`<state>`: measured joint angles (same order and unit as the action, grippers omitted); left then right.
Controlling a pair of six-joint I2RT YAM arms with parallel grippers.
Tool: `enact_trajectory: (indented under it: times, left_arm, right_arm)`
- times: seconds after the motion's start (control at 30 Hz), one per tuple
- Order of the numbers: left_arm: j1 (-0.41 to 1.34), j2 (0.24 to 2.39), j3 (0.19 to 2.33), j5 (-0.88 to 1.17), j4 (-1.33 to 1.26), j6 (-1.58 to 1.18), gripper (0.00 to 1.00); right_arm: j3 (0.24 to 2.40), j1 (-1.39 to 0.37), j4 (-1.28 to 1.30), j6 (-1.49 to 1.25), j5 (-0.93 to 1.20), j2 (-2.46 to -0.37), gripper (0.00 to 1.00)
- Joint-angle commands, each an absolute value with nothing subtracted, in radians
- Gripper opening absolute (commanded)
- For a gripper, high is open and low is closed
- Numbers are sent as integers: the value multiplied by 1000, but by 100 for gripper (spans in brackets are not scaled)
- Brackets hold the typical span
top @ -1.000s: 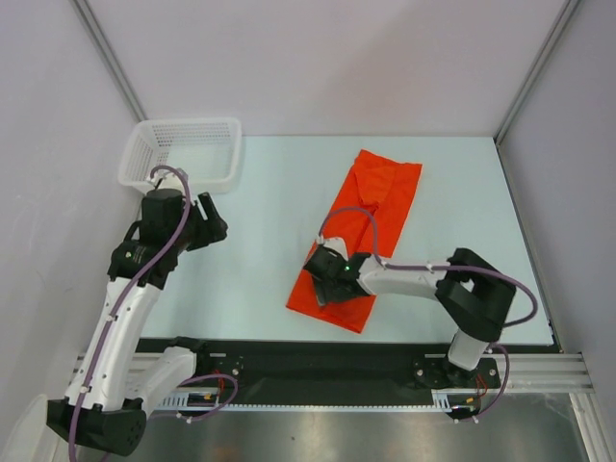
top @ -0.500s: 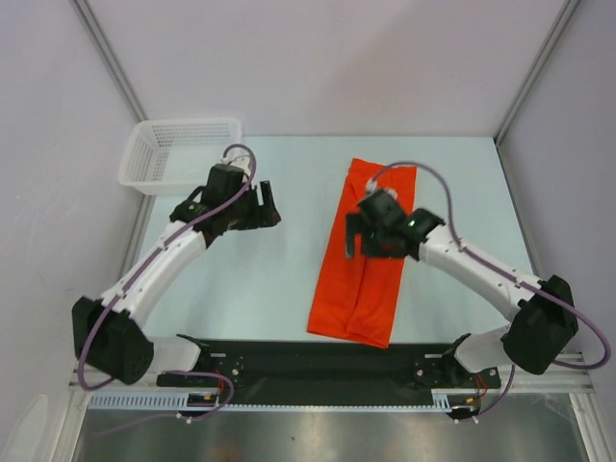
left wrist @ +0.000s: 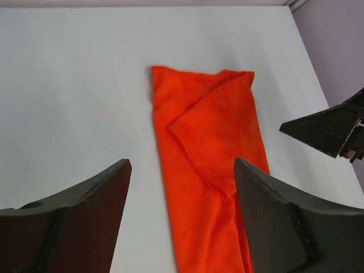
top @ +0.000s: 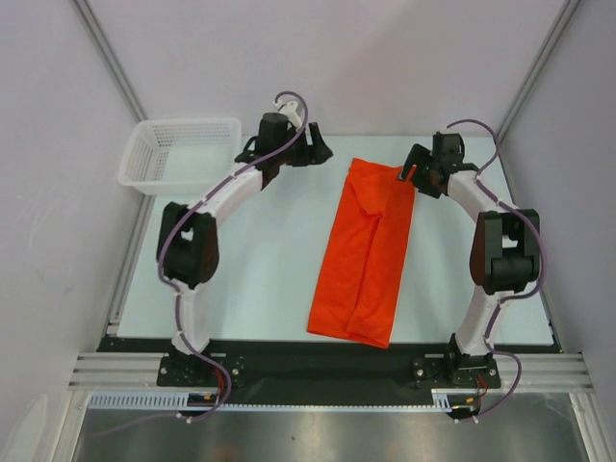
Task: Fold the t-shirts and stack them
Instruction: Fold the tshirt
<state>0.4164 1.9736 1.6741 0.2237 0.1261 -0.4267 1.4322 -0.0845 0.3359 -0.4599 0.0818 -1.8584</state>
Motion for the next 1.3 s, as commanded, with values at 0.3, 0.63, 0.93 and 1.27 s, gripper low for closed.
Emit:
enact_trajectory:
  times: [0.3,0.63,0.93,1.27]
  left_arm:
    - [430,2528,2276,341,51,-506,76]
    - [451,2657,2293,299,-75,-664,65]
    - [471,2746,2365,262,-42,-791,61]
    - [472,2769,2367,229,-20,-908,49]
  right_arm:
    - [1600,51,84,-439,267,-2112,75]
    - [1598,64,9,-479,278,-2217,66]
    - [1609,71,-37,-508,290,-2263,60]
    - [1589,71,-61,-551,319,-2281,54]
